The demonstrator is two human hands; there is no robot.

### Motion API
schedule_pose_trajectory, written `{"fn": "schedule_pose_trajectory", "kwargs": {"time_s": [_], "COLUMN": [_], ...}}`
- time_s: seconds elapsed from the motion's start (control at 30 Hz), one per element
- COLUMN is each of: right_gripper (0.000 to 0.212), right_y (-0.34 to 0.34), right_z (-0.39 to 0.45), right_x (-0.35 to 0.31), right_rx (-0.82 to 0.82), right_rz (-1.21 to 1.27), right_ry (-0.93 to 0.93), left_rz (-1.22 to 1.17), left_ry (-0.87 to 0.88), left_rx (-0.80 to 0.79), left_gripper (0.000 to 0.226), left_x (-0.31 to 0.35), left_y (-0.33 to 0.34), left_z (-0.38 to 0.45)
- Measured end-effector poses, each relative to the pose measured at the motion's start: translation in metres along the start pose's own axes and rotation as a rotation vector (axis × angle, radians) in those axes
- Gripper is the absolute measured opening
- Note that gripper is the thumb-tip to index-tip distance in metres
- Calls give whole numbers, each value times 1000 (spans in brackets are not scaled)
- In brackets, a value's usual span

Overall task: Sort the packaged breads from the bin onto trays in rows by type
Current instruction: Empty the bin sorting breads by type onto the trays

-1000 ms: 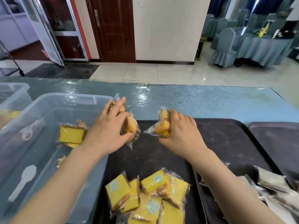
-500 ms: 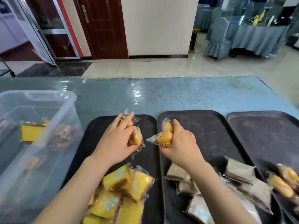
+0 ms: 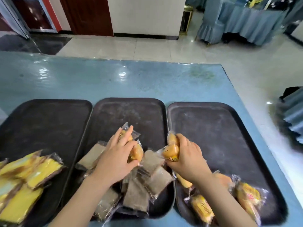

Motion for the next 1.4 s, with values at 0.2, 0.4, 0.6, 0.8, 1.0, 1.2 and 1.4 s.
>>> {"fn": "schedule_pose_trajectory", "kwargs": {"time_s": [0.2, 0.4, 0.6, 0.8, 1.0, 1.2, 1.4], "right_gripper": [79, 77, 96, 116, 120, 84, 82], "right_y": [-48, -99, -104, -89, -82, -71, -84], "right_z": [-35, -69, -96, -108, -115, -109, -110], "right_x": [92, 170, 223, 245, 241, 246, 232], "right_rx": [31, 90, 7, 56, 131, 57, 115], "right_rz": [-6, 38, -206, -19, 114, -56, -12], "right_ry": [153, 439, 580, 600, 528, 560, 575], "left_rz": [-21, -107, -28, 39, 125, 53, 49], "left_ry": [205, 447, 482, 423, 464, 535, 549], "left_rx": [-55, -137, -224, -302, -234, -194, -149], "left_gripper": [42, 51, 56, 64, 65, 66, 68], "left_x": [100, 210, 268, 281, 292, 290, 284], "left_y": [5, 27, 45, 76, 95, 96, 83], "left_z": [40, 57, 78, 95, 97, 93, 89]}}
Point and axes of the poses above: each hand's wrist, its own z-axis towards the middle knuckle, its own y-axis out of the palm, x = y × z, the point moved 1 cm from there along z, towards the middle knuckle, and after that the axes turned 15 degrees about z, right-handed, at the moved point
